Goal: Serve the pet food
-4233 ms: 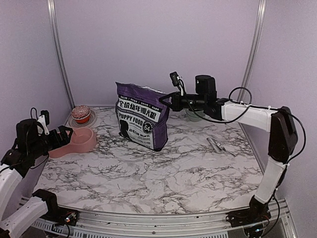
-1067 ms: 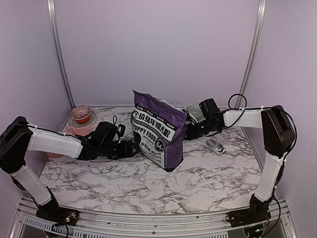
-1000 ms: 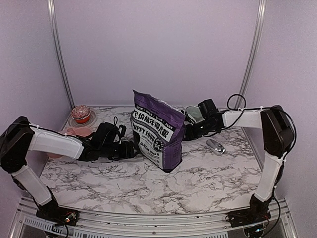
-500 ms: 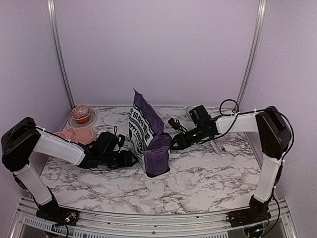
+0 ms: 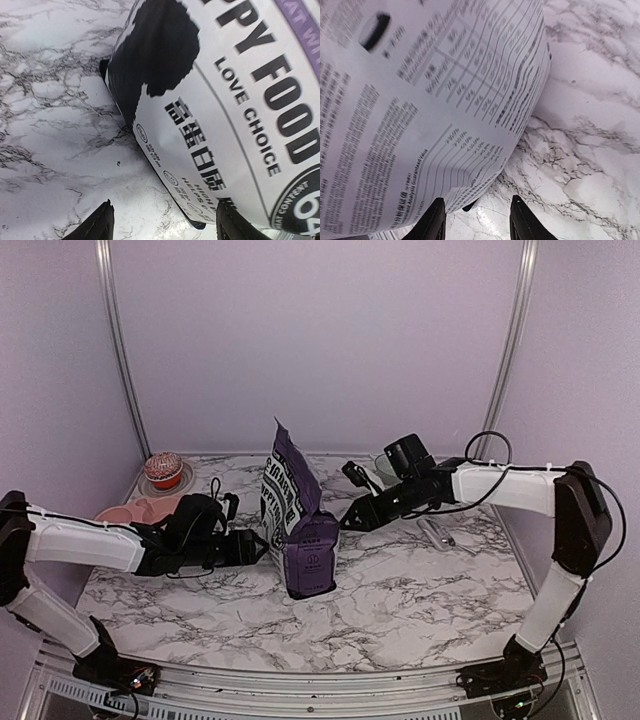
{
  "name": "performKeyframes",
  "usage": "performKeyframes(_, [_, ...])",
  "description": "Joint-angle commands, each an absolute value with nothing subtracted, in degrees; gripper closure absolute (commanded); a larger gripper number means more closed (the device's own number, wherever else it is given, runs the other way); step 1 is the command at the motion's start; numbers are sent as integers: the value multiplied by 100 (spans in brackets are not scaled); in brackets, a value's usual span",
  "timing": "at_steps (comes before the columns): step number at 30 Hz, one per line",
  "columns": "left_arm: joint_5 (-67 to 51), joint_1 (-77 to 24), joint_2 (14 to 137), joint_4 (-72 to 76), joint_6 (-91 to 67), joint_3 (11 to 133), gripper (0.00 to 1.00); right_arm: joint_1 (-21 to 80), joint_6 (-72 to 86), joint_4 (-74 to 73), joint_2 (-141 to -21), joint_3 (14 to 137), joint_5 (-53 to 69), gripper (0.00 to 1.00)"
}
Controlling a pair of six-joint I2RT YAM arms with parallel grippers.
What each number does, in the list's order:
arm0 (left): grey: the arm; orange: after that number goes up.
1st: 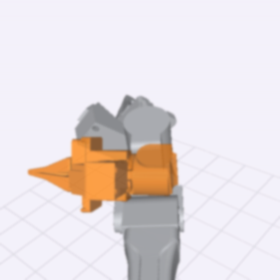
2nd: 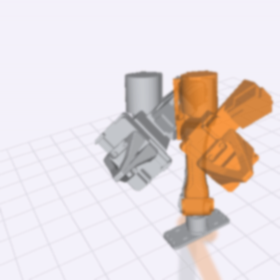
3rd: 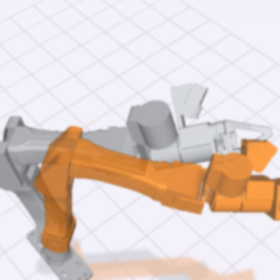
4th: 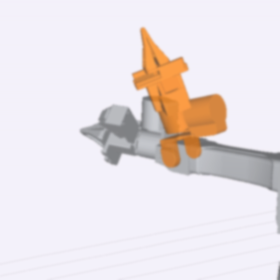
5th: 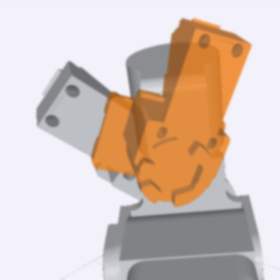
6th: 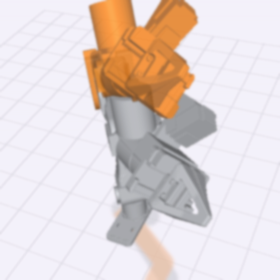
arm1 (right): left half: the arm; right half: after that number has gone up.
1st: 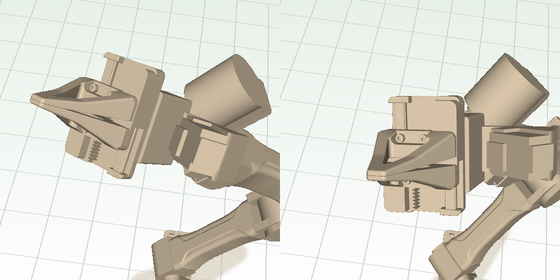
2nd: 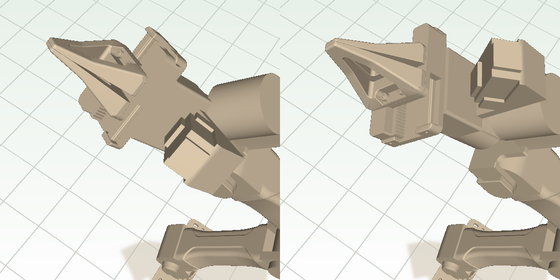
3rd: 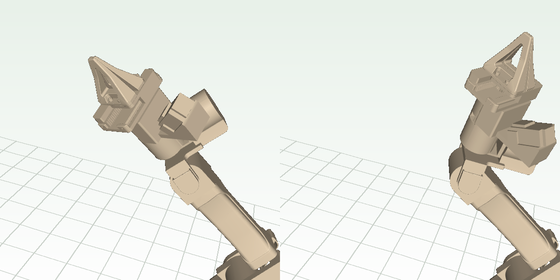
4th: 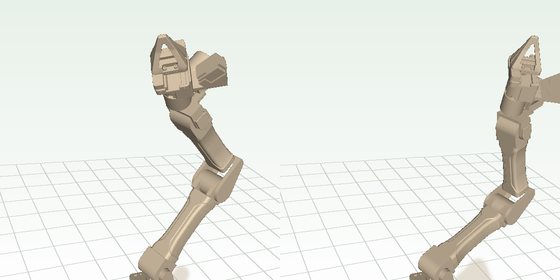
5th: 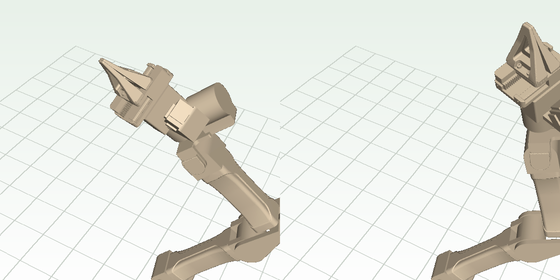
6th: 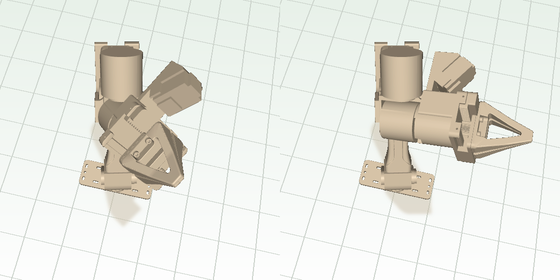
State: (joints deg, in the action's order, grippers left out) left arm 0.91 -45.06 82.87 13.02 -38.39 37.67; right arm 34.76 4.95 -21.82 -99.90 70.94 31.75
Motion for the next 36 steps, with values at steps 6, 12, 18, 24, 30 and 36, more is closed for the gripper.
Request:
performKeyframes(6, [771,-4509,7420,2,-3508,4848,28,3527,717,-2837,-8932,8492,1981,52])
performKeyframes(12, [639,-4509,7410,-115,-3657,5429,27,3529,1105,-2733,-8741,9077,2385,50])
performKeyframes(18, [580,-4509,7626,-115,-3704,5983,27,3550,1493,-2540,-8821,9514,2850,51])
performKeyframes(24, [483,-4508,7895,-90,-3841,6392,26,3820,1421,-2735,-9168,10050,2808,51])
performKeyframes(30, [338,-4518,7985,34,-3984,6553,27,4122,1207,-3086,-9498,10564,2527,52])
performKeyframes(36, [281,-4522,7981,152,-4056,6588,29,4184,1301,-3168,-9722,10687,2533,57])
